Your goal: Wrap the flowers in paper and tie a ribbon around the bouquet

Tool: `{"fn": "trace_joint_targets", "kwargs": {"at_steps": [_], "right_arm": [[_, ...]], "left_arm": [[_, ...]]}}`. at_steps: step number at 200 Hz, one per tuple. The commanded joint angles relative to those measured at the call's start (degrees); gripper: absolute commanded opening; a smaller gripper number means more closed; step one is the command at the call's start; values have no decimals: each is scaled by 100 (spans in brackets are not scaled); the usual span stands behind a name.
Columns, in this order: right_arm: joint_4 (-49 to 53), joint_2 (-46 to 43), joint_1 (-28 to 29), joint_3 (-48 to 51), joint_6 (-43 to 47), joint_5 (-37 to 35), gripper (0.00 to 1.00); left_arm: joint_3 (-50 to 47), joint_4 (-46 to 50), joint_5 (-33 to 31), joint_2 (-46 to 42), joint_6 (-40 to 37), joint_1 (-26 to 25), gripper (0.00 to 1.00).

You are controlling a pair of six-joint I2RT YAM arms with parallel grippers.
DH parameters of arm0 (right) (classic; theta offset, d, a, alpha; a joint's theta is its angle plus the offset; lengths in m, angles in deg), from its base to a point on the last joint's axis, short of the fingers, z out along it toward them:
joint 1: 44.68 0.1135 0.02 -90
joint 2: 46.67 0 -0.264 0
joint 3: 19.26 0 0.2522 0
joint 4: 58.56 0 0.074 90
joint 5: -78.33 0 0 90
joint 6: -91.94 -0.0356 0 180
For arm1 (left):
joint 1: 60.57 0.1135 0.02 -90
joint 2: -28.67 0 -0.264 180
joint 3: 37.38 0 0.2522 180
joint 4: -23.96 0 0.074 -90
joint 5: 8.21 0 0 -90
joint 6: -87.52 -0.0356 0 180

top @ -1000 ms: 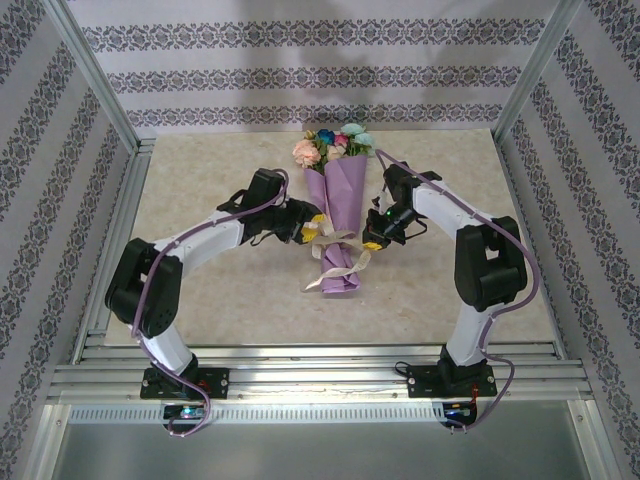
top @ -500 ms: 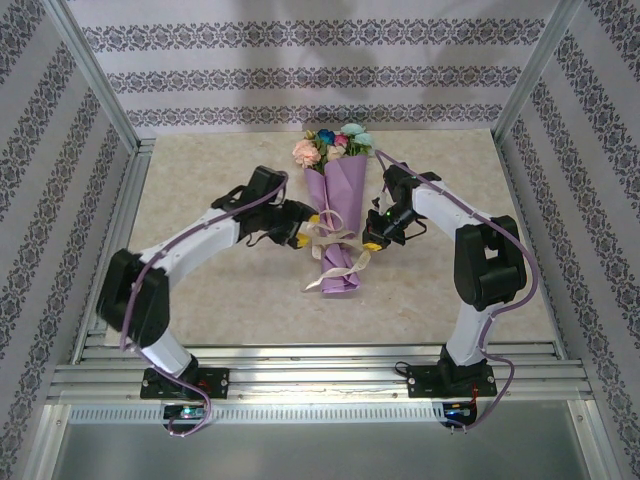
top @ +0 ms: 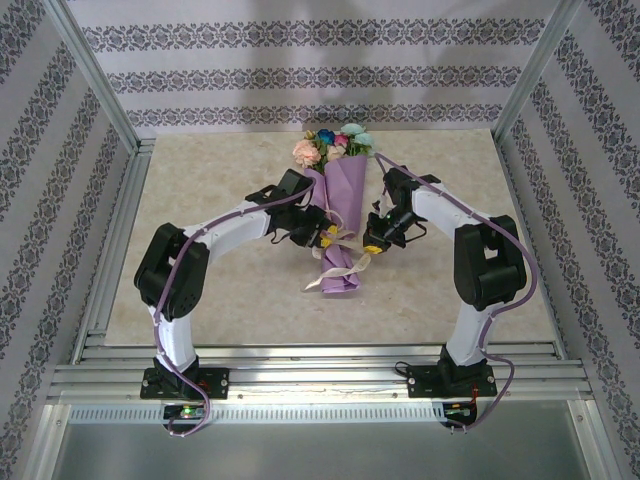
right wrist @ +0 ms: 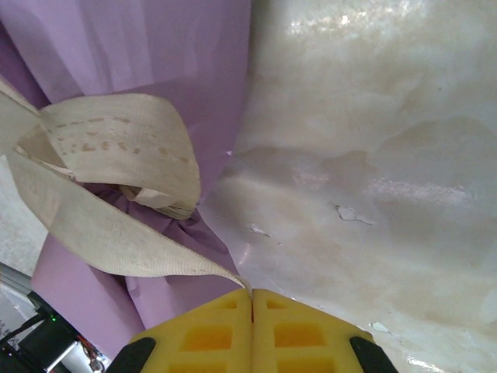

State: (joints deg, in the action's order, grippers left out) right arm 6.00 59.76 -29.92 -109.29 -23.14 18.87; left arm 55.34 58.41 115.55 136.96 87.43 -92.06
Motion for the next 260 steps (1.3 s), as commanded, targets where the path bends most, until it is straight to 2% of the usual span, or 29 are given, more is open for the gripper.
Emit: {"fn": "trace_joint_targets", "kwargs": {"at_steps": [1,45,116,142,173,198,218,231,237,260], "right_arm": [[-5,9,-25,42,74,-101,0],[7,9,-40,55,106,-106,0],[0,-8,-58,51,104,-79,0],[-21,-35,-53,108,92,-66,0],[-38,-93,-57,165,78,-118,0],[-52,-184,-60,187,50,-195,0],[-23,-224,-70,174,30,-357,0],[-7,-237,-103,183,46,-428,0],[19,-237,-118,174,61,-468,0],[22,-320,-236,225,83,-531,0]], "left_arm": [[74,464,-222,67,-44,20,26],[295,987,-453,148,-149,46,30],[554,858,-638,577,31,120,26],[643,827,-708,691,33,143,20],[573,664,-604,730,88,133,6],[507,459,-468,729,180,123,1],[539,590,-497,695,170,99,4],[515,684,-562,639,159,85,20],[502,691,-559,623,159,85,23],[455,639,-512,635,208,90,25]]}}
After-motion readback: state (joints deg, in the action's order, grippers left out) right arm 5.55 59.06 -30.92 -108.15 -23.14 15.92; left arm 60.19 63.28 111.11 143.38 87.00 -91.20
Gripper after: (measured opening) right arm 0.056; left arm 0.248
